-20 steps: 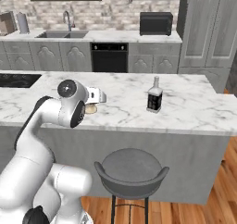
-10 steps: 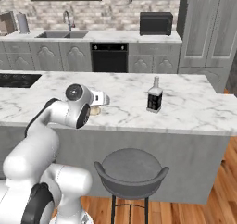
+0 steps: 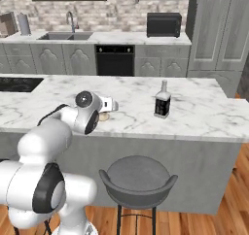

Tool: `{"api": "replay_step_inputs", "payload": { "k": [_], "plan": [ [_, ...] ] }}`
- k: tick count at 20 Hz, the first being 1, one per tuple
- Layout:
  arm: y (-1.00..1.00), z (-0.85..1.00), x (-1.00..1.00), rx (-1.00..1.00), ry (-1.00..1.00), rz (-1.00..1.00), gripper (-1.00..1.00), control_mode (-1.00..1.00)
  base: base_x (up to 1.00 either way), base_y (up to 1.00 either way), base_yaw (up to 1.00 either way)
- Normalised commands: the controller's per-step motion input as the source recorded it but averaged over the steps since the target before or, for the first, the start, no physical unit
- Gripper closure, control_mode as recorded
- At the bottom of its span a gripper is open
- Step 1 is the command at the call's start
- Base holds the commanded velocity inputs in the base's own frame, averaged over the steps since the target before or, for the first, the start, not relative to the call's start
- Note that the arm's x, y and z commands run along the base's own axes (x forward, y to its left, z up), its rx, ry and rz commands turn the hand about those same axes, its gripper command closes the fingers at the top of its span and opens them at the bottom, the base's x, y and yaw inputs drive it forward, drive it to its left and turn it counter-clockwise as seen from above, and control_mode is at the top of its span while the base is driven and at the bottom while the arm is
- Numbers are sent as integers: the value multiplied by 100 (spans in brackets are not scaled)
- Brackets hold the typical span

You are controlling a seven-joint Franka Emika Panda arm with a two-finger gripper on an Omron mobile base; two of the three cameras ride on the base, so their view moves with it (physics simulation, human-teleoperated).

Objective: Get the candle and the liquor from the cabinet and move them to the dining counter.

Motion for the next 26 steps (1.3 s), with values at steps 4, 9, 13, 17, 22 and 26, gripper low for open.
{"api": "replay_step_inputs", "payload": {
  "k": [4,9,13,17,22,26],
  "plan": [
    [-1,-10,38,0,0,0,100,-100,0,0,0],
    [-1,-11,37,0,0,0,100,-100,0,0,0],
    [-3,-12,32,0,0,0,100,-100,0,0,0],
    [-2,-13,31,0,0,0,100,-100,0,0,0],
    [-4,-21,26,0,0,0,100,-100,0,0,0],
    [-1,-27,24,0,0,0,100,-100,0,0,0]
  ]
}}
